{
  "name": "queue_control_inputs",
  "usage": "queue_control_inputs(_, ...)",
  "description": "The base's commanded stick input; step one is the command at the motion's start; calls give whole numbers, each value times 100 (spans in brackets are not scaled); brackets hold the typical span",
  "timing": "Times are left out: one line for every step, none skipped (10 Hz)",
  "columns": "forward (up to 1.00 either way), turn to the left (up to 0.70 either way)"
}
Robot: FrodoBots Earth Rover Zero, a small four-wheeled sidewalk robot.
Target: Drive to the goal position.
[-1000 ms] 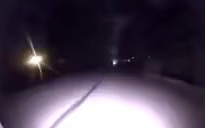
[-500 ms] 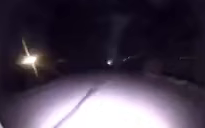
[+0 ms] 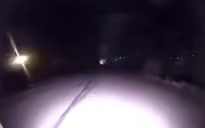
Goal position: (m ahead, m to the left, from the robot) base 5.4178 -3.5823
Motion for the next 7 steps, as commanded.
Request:
queue_control_inputs(100, 0)
queue_control_inputs(100, 0)
queue_control_inputs(100, 0)
queue_control_inputs(100, 0)
queue_control_inputs(100, 0)
queue_control_inputs(100, 0)
queue_control_inputs(100, 0)
